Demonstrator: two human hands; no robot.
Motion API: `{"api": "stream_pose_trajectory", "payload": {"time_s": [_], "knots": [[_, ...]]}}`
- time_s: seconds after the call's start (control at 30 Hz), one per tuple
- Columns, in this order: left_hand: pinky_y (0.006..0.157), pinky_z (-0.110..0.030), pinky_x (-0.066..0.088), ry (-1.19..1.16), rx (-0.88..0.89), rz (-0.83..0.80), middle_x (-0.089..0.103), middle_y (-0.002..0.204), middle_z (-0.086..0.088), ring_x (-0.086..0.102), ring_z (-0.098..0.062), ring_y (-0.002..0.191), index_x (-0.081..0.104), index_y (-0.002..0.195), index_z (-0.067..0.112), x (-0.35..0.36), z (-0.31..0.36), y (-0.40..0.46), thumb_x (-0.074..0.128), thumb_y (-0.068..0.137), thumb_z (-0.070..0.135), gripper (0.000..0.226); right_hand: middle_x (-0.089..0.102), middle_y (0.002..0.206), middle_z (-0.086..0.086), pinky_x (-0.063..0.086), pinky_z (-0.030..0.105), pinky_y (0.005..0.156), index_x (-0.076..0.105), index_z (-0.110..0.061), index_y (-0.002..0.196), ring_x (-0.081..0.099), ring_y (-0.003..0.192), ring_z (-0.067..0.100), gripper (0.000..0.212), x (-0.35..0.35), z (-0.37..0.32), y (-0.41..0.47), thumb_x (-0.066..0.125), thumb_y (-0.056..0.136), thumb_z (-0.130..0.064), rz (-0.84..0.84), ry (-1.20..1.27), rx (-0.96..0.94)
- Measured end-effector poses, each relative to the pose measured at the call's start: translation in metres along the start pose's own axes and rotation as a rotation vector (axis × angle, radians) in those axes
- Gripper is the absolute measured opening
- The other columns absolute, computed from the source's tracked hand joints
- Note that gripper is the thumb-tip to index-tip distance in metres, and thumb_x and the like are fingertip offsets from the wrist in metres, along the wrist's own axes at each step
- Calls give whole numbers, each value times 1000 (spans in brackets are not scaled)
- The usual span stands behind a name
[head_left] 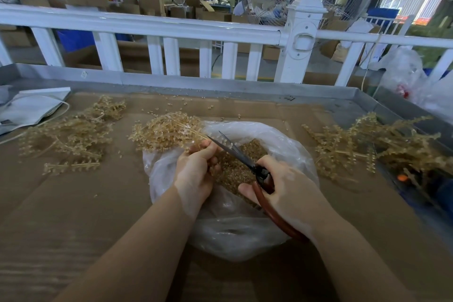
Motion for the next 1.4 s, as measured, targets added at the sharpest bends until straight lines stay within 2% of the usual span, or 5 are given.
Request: {"api": "stream_pose_trajectory", "payload": {"time_s": [0.43, 0.67, 0.93, 1.03, 1.4], "knots": [[41, -17, 39, 114, 32, -32, 57, 51, 4, 49, -9, 48, 54, 75, 12, 2, 0, -2, 61, 85, -5, 21, 57, 82, -10, 47, 23, 72, 51, -28, 93, 55, 76, 5, 41, -2, -1, 5, 52, 79, -66, -8, 28, -13], [39, -14, 38, 126, 12, -48, 60, 49, 4, 51, -4, 39, 54, 75, 12, 2, -1, -2, 62, 86, -3, 21, 53, 72, -14, 38, 11, 57, 50, -29, 87, 52, 67, -2, 34, -1, 2, 7, 58, 81, -62, -24, 13, 6], [42, -17, 38, 176, 30, -81, 62, 50, 2, 48, -6, 41, 55, 76, 10, 4, -2, -4, 61, 86, -5, 18, 55, 73, -14, 42, 13, 58, 53, -24, 88, 53, 66, 0, 39, -2, 5, 10, 58, 80, -62, -57, 18, 14], [39, -17, 36, 153, 43, -93, 60, 50, 1, 46, -6, 40, 55, 75, 9, 4, -1, -4, 59, 86, -6, 19, 48, 68, -18, 34, 12, 52, 52, -27, 87, 48, 61, -4, 38, -4, 6, 9, 57, 79, -63, -69, 30, 16], [39, -15, 40, 115, 58, -73, 60, 48, 2, 52, -5, 39, 54, 76, 10, 5, -1, -6, 60, 86, -5, 19, 57, 81, -12, 43, 18, 65, 48, -29, 93, 56, 74, 1, 36, -3, 6, 3, 51, 83, -64, -77, 42, 32]]}}
Point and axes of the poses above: each hand's wrist, its own y-axis towards the middle knuckle, its own x-axis out of the palm, z = x × y, the point moved 5 cm from there along y, towards the middle knuckle
